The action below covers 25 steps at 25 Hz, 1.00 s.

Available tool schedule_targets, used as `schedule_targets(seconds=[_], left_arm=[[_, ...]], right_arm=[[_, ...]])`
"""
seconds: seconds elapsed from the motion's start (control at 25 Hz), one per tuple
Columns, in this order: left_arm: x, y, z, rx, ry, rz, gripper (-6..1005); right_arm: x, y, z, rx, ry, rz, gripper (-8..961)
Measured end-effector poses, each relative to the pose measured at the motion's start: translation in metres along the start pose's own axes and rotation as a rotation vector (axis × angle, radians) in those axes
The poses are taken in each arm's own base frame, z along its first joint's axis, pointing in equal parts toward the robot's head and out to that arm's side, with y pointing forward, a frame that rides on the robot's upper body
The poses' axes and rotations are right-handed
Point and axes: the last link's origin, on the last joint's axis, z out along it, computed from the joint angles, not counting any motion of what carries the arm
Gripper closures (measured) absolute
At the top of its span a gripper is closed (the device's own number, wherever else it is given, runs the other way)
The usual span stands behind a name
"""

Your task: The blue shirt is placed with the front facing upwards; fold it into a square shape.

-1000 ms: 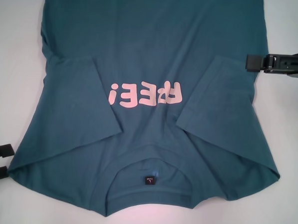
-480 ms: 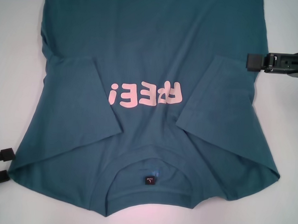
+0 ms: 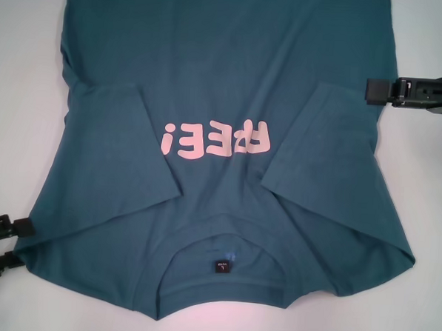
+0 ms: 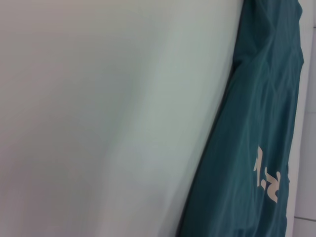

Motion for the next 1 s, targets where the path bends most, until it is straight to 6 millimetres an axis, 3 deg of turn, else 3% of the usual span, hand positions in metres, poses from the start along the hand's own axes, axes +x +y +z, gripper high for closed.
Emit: schedule_targets(seconds=[0.28, 0.64, 1.0], left_arm=[[0.004, 0.008, 0.008, -0.011, -0.023, 0.023, 234], [0.006, 0.018, 0.004, -0.070, -0.016, 0.048, 235], [0.009, 0.008, -0.015, 0.033, 0.020, 0.044, 234]], right_arm=[[0.001, 0.000, -0.001, -0.005, -0.003, 0.003, 210], [0.002, -0.001, -0.001, -0.009, -0.016, 0.014, 210], [0.001, -0.001, -0.001, -0.006, -0.021, 0.013, 211]])
